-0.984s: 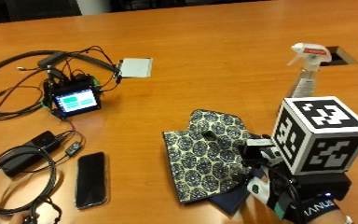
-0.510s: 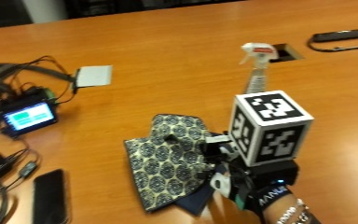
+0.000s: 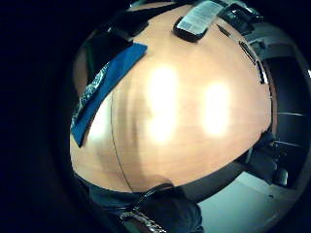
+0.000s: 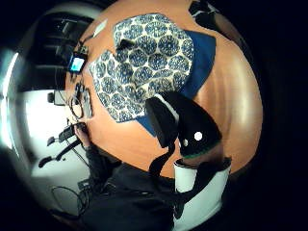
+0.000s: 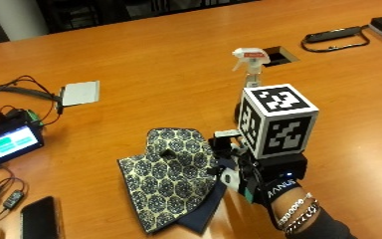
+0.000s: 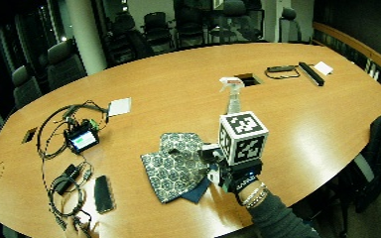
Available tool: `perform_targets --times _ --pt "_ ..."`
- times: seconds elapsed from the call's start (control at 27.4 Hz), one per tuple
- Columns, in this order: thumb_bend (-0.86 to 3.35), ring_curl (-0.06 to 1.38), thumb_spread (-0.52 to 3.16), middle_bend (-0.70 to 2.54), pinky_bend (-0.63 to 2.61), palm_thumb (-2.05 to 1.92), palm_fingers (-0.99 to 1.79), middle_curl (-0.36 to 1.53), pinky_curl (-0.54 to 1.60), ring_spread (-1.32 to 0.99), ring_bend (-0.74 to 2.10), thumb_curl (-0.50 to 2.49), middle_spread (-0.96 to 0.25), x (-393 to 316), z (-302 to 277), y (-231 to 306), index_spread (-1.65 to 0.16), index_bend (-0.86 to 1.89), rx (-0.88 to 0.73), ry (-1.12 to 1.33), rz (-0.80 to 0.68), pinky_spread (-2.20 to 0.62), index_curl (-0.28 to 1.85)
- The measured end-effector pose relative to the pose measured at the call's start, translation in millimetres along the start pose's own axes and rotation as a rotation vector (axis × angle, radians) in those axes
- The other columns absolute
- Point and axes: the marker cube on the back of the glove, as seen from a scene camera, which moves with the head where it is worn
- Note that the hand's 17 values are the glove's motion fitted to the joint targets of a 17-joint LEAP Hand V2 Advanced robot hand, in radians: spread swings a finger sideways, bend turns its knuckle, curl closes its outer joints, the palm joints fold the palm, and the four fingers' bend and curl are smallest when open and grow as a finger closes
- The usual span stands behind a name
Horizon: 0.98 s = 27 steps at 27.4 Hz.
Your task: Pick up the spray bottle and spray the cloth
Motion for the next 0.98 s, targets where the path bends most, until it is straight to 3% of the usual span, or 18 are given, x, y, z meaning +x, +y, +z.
perform_targets --times 0.51,0.98 --pt "0.01 0.26 1.23 0.18 0.34 0.54 0.57 0.26 0.32 0.02 0.26 0.22 0.0 54.4 -25.6 -80.0 -0.37 0.16 0.164 -0.163 0.214 0.24 0.34" --pt "0.02 0.3 1.26 0.18 0.28 0.64 0.61 0.3 0.32 0.01 0.3 0.25 -0.02 106.4 0.9 -118.1 -0.35 0.16 0.317 -0.446 0.395 0.23 0.34"
